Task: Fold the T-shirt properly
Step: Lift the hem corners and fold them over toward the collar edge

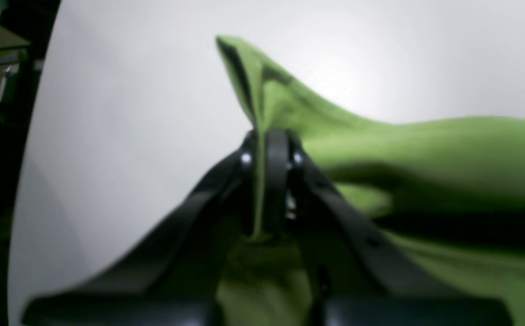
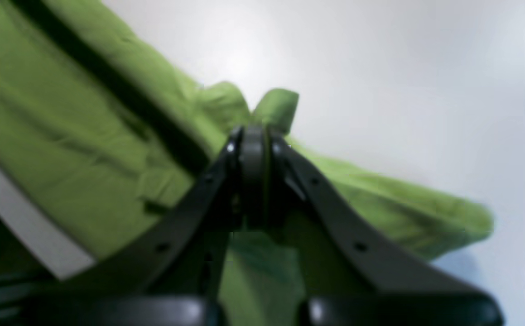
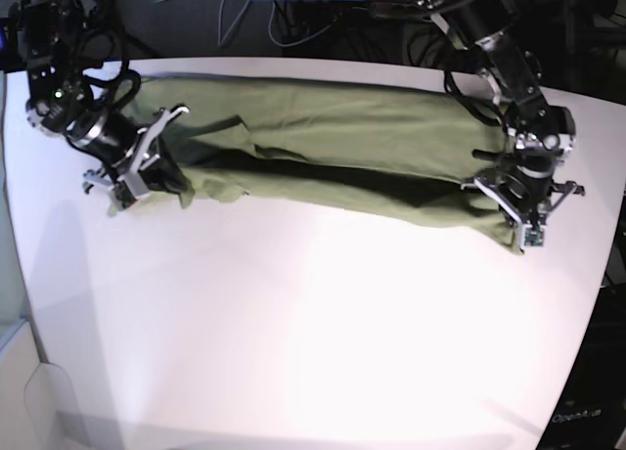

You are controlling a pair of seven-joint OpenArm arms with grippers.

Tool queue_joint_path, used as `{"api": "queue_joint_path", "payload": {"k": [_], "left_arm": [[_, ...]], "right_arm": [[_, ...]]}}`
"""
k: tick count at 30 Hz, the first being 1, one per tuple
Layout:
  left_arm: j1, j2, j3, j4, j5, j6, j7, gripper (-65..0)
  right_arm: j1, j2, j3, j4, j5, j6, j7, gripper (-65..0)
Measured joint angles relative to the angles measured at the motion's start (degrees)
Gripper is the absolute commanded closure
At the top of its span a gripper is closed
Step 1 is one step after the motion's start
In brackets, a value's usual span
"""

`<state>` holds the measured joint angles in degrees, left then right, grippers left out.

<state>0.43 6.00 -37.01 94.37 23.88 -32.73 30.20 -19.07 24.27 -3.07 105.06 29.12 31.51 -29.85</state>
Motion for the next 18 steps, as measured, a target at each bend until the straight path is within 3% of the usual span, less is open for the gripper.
{"api": "queue_joint_path", "payload": {"k": [6,11,18], "left_arm": [[4.48,1.40,-0.42,4.07,0.31,-7.58,-6.25,-2.0],[8.79,1.68,-0.74,4.70,0.44,-7.56,-10.36,-2.0],[11.23,1.97,-4.46,4.57,0.39,-7.56,-18.51,-2.0]], "right_arm": [[-5.68,-0.68,0.04,1.70,-0.02,-0.02,4.81,-0.6],[-9.31,-0.63,0.07,1.84,-0.09,-0.02,6.54,-0.6],[-14.95,-0.17,5.49,1.84,-0.09,-0.04,10.08,-0.6]]}}
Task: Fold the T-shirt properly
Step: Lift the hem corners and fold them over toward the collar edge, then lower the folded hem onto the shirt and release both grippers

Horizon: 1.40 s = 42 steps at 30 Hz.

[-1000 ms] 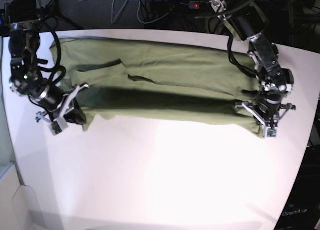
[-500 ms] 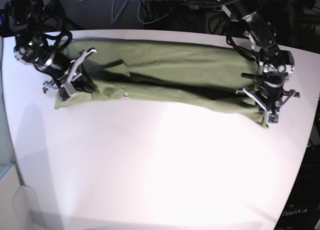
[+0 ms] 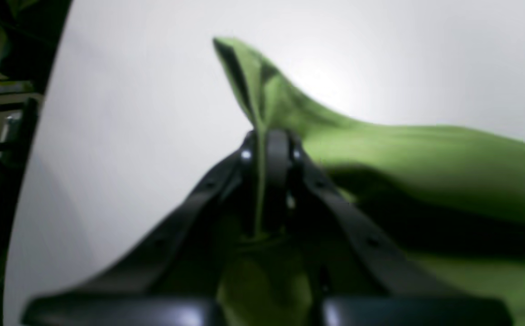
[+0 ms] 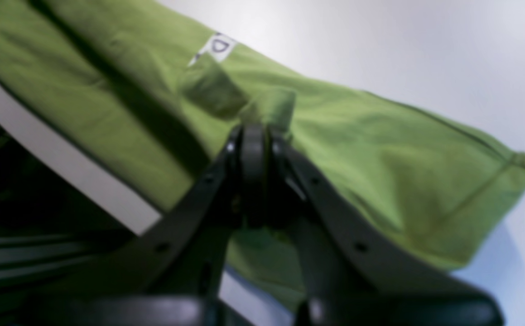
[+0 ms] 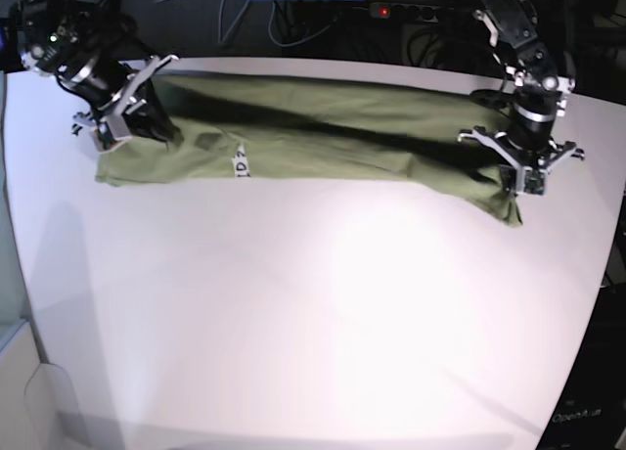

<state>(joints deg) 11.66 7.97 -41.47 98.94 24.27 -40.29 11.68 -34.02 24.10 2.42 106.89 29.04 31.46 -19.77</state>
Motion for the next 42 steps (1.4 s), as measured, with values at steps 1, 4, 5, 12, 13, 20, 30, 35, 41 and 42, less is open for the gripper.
{"api": "queue_joint_path", "payload": {"k": [1,4,5,12,13,20,30,35,41,42], "left_arm": [[0.17,0.00,-0.48,0.00,0.13,0.00,-0.39,-2.0],[0.15,0.28,-1.86,-0.04,0.09,-0.04,-0.76,-2.0],[0.09,0.31,-2.40,-0.04,0.11,-0.04,-0.81,-2.0],[0.85,0.28,-3.34,-0.07,-0.07,-0.04,-1.27,-2.0],[1.46,0.28,-3.37,-0.07,-0.04,-0.04,-1.27,-2.0],[4.13,0.13,-3.37,-0.09,-2.21,-0.02,-1.22,-2.0],[5.29,-0.20,-2.95,0.24,-3.56,-0.04,-1.25,-2.0],[6.03,-0.20,-3.13,0.22,-3.67,-0.04,-1.20,-2.0],[5.57,-0.15,-5.88,0.17,-3.54,-0.44,-1.22,-2.0],[5.60,-0.31,-6.47,0.17,-3.56,-0.24,-1.27,-2.0]], "right_arm": [[-0.55,0.02,0.63,0.00,0.02,0.02,0.74,-0.6],[-2.38,0.04,2.12,0.02,0.02,-0.11,2.34,-0.6],[-2.71,0.02,2.10,0.00,0.00,-0.07,2.36,-0.6],[-2.99,-1.11,1.99,-0.44,0.00,-0.02,3.19,-0.6],[-2.78,-1.88,1.97,-0.90,0.02,0.00,3.32,-0.6],[-1.79,-2.93,1.64,-5.49,0.07,0.02,5.99,-0.6],[1.84,-4.11,1.57,-13.35,0.00,0.02,6.60,-0.6],[2.08,-4.13,1.57,-13.49,0.00,0.02,6.71,-0.6],[3.45,-4.13,1.57,-13.77,0.02,0.02,6.54,-0.6],[3.32,-4.13,1.57,-13.79,0.02,0.04,6.51,-0.6]]}}
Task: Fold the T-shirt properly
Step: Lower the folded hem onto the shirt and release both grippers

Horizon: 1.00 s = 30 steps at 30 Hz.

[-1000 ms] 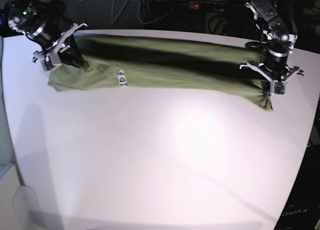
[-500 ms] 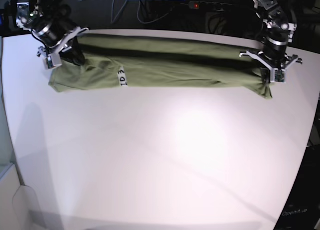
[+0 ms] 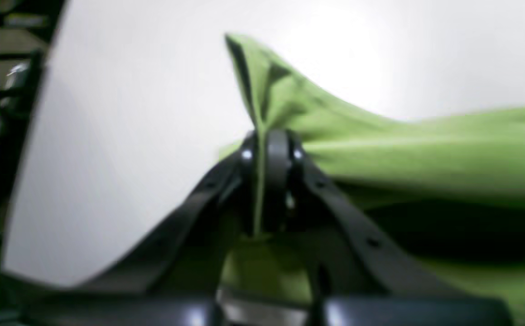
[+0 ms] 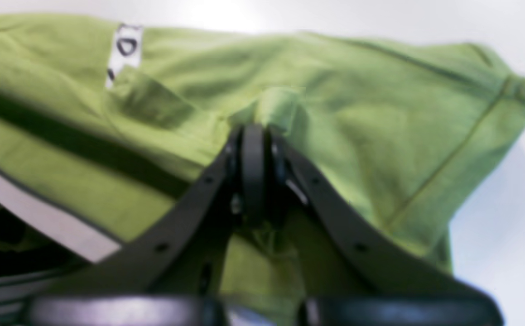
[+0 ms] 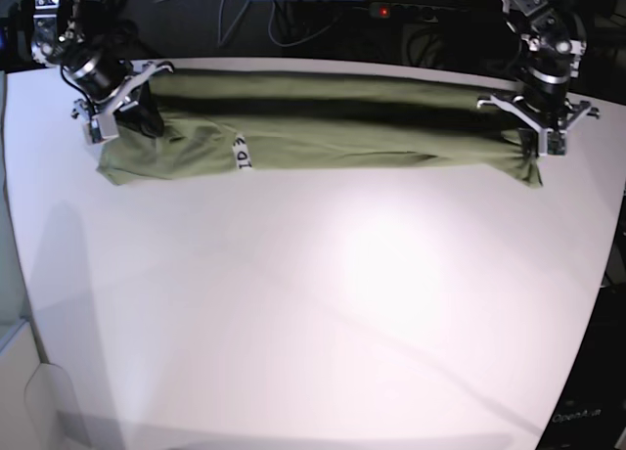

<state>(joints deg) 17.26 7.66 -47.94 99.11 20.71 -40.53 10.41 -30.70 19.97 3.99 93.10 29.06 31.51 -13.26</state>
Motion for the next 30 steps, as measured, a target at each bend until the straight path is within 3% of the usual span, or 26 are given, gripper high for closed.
{"api": "queue_joint_path", "payload": {"k": [6,18,23,30], "left_arm": [[-0.11,-1.66,-1.07,0.00,0.02,-0.17,-0.20,-2.0],[0.22,-1.60,-1.05,0.04,0.13,-0.20,-0.15,-2.0],[0.17,-1.57,-1.03,0.07,4.81,-0.22,-0.17,-2.0],[0.22,-1.70,-1.03,-0.02,5.49,-0.24,-0.20,-2.0]], "right_arm": [[0.24,-0.07,0.00,0.00,-0.02,-0.02,0.00,-0.6],[2.54,-0.11,0.00,-3.02,0.00,-0.02,-0.02,-0.6],[2.40,-0.11,0.00,-3.28,0.00,0.00,-0.02,-0.6],[3.56,-0.11,0.00,-3.30,0.02,0.00,0.00,-0.4]]}}
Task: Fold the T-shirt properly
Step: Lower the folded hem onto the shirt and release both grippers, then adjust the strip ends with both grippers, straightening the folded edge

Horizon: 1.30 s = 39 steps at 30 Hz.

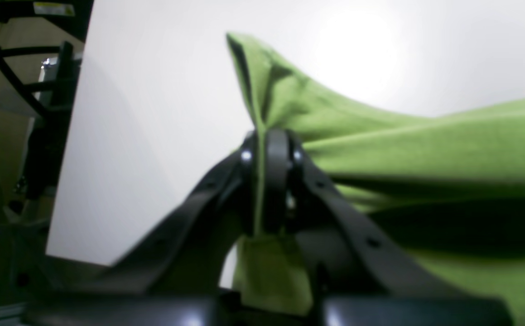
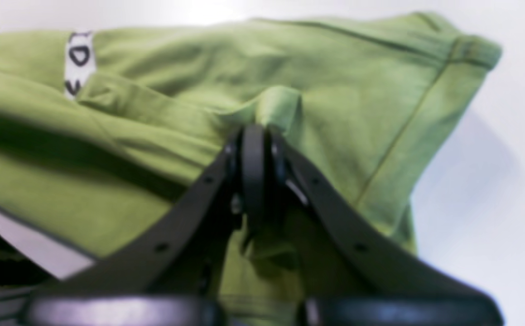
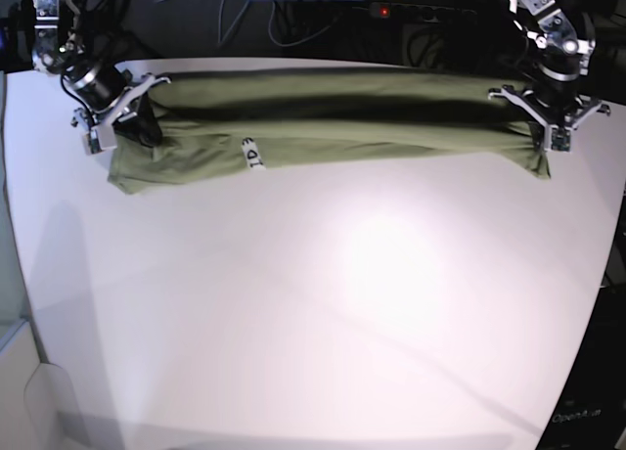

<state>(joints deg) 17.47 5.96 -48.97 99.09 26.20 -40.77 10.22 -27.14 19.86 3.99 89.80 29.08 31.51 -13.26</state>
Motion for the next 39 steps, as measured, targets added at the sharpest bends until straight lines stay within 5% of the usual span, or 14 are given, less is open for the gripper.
{"api": "queue_joint_path", "payload": {"k": [19,27,39], "left_arm": [[-0.39,-2.05,6.75,-8.22,13.33,1.66,-3.02,-2.2],[-9.57,-2.47,7.52,-16.61,17.46,3.52,-5.55,-2.2],[-15.78,2.34,7.76,-15.43,21.66,1.70,-1.33,-2.0]], "right_arm": [[1.11,-0.02,0.00,-0.09,-0.02,0.00,-0.15,-0.4],[3.58,0.02,0.00,-2.27,-0.02,0.00,-0.44,-0.4],[10.62,0.33,0.02,-11.17,1.16,0.04,-0.90,-0.4]]}}
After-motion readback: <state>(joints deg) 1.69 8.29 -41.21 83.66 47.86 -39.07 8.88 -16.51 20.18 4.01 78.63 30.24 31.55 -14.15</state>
